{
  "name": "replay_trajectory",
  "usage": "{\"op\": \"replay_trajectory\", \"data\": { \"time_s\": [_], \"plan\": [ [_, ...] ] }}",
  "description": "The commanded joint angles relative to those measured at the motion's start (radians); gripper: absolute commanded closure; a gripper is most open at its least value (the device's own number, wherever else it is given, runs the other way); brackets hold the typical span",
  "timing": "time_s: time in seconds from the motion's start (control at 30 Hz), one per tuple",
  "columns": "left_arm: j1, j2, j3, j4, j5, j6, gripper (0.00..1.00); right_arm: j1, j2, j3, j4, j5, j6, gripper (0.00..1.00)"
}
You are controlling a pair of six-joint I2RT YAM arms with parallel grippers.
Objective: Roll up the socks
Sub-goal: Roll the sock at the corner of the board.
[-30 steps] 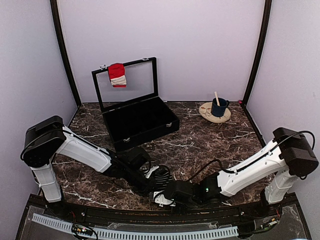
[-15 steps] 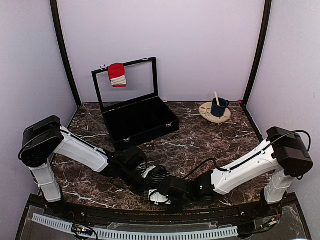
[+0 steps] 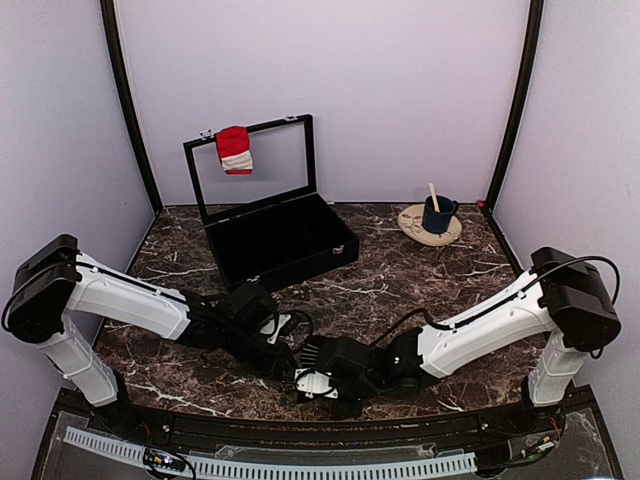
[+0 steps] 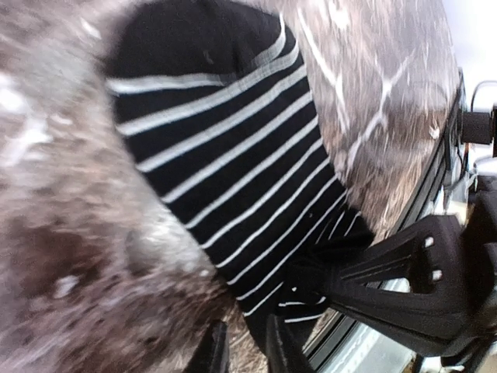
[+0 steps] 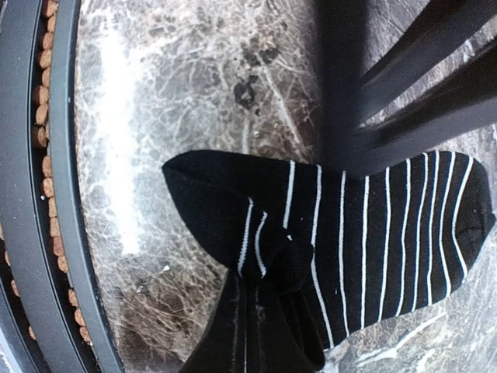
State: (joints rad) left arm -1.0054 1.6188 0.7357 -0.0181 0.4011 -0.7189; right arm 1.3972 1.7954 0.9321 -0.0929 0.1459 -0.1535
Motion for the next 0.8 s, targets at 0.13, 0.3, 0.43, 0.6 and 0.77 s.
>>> {"op": "replay_trajectory", "data": {
  "time_s": [0.13,0.3,0.43,0.6,0.77],
  "plan": [
    [0.007,-0.169,-0.032,-0.098,-0.228,-0.009,0.76,-0.074,0.055,0.089,-0.148,-0.176,0.037,1.00],
    [0.007,-0.269,-0.084,-0.096,-0.307,-0.034,0.76,-0.112,0.101,0.199,-0.254,-0.290,0.046,1.00],
    [0.003,-0.353,-0.142,-0.075,-0.352,-0.054,0.76,-0.159,0.159,0.301,-0.345,-0.411,0.063,1.00],
    [-0.027,-0.429,-0.190,-0.059,-0.416,-0.044,0.76,-0.222,0.220,0.378,-0.412,-0.584,0.097,1.00],
    [-0.089,-0.455,-0.201,-0.062,-0.485,-0.018,0.75,-0.261,0.275,0.455,-0.477,-0.705,0.111,1.00]
  ]
}}
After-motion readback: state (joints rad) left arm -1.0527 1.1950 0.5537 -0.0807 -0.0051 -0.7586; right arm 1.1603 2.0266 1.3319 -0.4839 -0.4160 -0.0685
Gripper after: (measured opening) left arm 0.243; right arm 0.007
